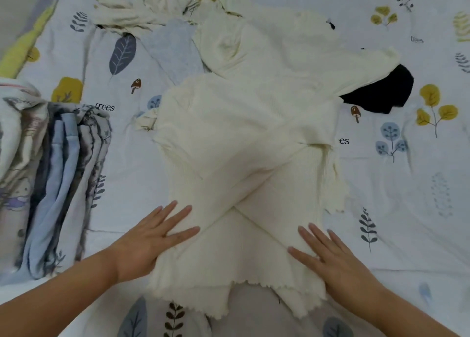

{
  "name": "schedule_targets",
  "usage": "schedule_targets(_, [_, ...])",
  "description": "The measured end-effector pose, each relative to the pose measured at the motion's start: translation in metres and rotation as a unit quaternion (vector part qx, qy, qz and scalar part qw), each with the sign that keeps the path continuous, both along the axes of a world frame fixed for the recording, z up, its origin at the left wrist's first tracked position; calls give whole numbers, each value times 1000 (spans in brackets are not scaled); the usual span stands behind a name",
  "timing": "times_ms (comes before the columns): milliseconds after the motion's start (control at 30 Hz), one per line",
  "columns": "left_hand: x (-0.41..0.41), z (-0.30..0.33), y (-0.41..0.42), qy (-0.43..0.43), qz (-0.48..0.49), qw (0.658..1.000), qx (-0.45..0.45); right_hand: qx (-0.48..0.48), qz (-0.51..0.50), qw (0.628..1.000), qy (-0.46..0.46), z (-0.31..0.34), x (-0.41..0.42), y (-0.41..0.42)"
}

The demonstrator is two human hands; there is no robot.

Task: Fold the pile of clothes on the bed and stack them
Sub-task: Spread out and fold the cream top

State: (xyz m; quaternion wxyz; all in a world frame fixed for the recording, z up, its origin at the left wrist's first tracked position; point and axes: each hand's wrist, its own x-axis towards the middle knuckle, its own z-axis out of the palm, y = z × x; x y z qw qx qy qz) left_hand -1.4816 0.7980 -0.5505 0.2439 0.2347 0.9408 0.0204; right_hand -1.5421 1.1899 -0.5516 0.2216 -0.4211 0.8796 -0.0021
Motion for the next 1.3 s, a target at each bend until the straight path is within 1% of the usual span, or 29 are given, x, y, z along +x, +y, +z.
schedule_targets(67, [1, 1, 3, -32, 17, 999, 8, -17, -41, 999, -10, 7, -3, -6])
schedule_targets(133, [1, -2, 0, -80, 60, 993, 61, -35, -91, 992, -84, 14, -9, -9])
schedule_targets(167, [-2, 0, -1, -105, 84, 987, 89, -73, -116, 983, -121, 19, -13, -10])
schedule_targets(200, [-7, 3, -1, -115, 109, 979, 126, -128, -148, 971, -139, 24, -19, -11])
schedule_targets(267, [-21, 19, -1, -141, 182, 951, 207, -210, -245, 927, -191, 39, -33, -15])
schedule_targets(300, [-30, 30, -1, -157, 235, 924, 256, -228, -281, 904, -229, 46, -42, -16])
schedule_targets(333, [-40, 42, 0, -174, 293, 888, 309, -246, -304, 884, -257, 53, -53, -18])
schedule_targets(367, [-49, 54, 0, -185, 348, 846, 359, -263, -322, 872, -259, 59, -66, -21])
schedule_targets(400, [-59, 65, 0, -176, 393, 812, 395, -277, -341, 863, -251, 64, -78, -25])
schedule_targets(467, [-83, 72, -6, -127, 459, 777, 412, -303, -376, 842, -240, 77, -106, -35])
schedule_targets(533, [-114, 74, -11, -101, 504, 743, 429, -345, -383, 826, -229, 84, -136, -43])
schedule_targets(600, [-147, 71, -15, -73, 546, 703, 450, -365, -403, 812, -211, 85, -170, -51])
schedule_targets(667, [-179, 61, -20, -33, 602, 650, 463, -379, -438, 797, -173, 75, -204, -61])
schedule_targets(700, [-193, 55, -22, -22, 623, 630, 463, -387, -457, 787, -148, 69, -220, -66])
schedule_targets(733, [-205, 48, -23, -14, 638, 620, 456, -388, -481, 777, -122, 61, -233, -72])
schedule_targets(767, [-214, 39, -23, -5, 651, 620, 437, -382, -506, 767, -103, 52, -244, -76])
schedule_targets(800, [-220, 30, -21, 13, 662, 629, 407, -362, -530, 761, -87, 43, -251, -80])
schedule_targets(933, [-223, 4, -7, 118, 681, 685, 230, -257, -609, 750, -35, 16, -249, -86])
schedule_targets(967, [-218, 3, -2, 142, 683, 693, 184, -247, -621, 743, -39, 13, -243, -85])
schedule_targets(1033, [-204, 3, 9, 164, 696, 688, 123, -228, -632, 736, -80, 8, -230, -82])
schedule_targets(1100, [-190, 0, 17, 149, 709, 683, 92, -206, -632, 741, -97, 6, -221, -79])
schedule_targets(1167, [-180, -5, 21, 120, 719, 681, 74, -189, -632, 747, -83, 7, -218, -80])
schedule_targets(1233, [-178, -7, 20, 93, 729, 674, 81, -185, -625, 756, -57, 9, -218, -85])
schedule_targets(1300, [-180, -9, 18, 76, 720, 681, 111, -212, -608, 764, -44, 12, -217, -92])
